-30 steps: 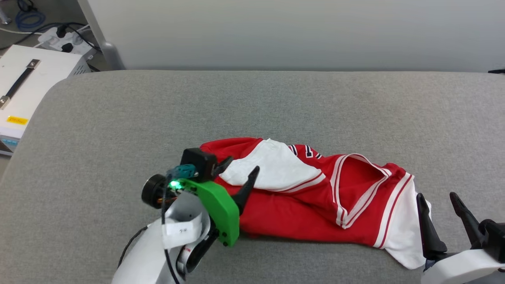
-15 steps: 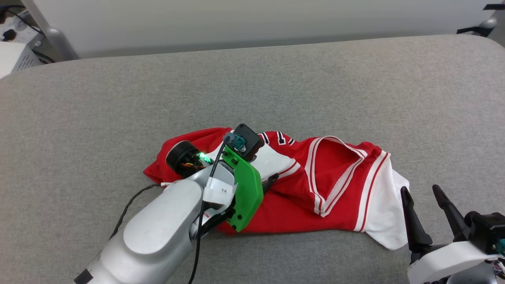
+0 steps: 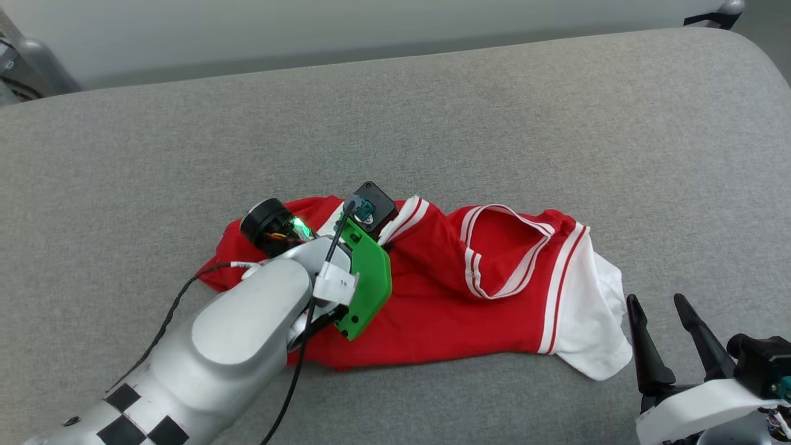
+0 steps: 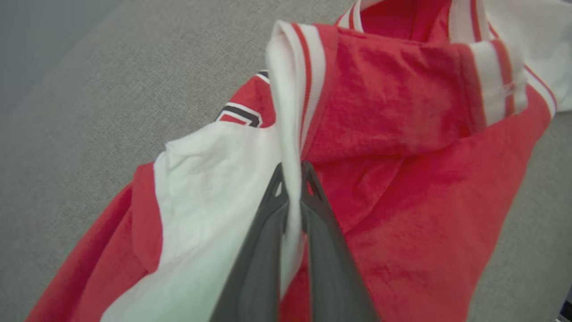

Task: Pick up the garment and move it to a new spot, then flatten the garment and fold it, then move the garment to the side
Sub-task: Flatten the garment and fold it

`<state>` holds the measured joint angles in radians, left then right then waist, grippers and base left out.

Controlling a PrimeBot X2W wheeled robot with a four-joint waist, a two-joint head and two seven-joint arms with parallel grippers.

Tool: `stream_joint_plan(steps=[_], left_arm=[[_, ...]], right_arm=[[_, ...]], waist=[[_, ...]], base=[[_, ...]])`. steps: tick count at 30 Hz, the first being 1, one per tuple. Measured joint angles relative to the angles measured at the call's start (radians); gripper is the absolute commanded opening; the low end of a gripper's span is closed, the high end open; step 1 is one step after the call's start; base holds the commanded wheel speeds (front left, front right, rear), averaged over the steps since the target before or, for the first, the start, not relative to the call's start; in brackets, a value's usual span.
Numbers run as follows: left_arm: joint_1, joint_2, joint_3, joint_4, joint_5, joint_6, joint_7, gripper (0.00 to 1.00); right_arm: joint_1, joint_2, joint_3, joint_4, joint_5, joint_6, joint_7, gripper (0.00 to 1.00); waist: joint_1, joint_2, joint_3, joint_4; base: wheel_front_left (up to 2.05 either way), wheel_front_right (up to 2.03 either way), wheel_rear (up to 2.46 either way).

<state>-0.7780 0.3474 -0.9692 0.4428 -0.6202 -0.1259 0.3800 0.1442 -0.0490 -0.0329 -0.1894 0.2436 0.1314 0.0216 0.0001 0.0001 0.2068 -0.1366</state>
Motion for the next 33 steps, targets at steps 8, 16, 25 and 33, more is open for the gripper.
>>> stream_joint_plan(steps=[8,16,25,33], left_arm=[[-0.066,0.055,-0.005,-0.097,0.159,0.088,-0.125,0.0],[-0.026,0.231,0.014,-0.295,0.186,0.164,-0.088,0.0],[0.263,0.407,0.038,-0.452,0.07,0.305,-0.028,0.0],[0.455,0.303,0.036,-0.337,-0.063,0.33,-0.15,0.02]], right_arm=[[0.0,0.0,-0.025,0.018,0.026,0.0,0.004,1.0],[0.011,0.0,-0.04,0.024,0.038,0.0,0.011,1.0],[0.021,0.0,-0.057,0.024,0.042,0.0,0.032,1.0],[0.012,0.0,-0.063,0.007,0.03,0.0,0.056,1.0]], waist=[[0.0,0.0,-0.028,0.057],[0.0,0.0,-0.069,0.135],[0.0,0.0,-0.085,0.228],[0.0,0.0,-0.064,0.26]], base=[[0.0,0.0,0.0],[0.0,0.0,0.0],[0.0,0.0,0.0],[0.0,0.0,0.0]])
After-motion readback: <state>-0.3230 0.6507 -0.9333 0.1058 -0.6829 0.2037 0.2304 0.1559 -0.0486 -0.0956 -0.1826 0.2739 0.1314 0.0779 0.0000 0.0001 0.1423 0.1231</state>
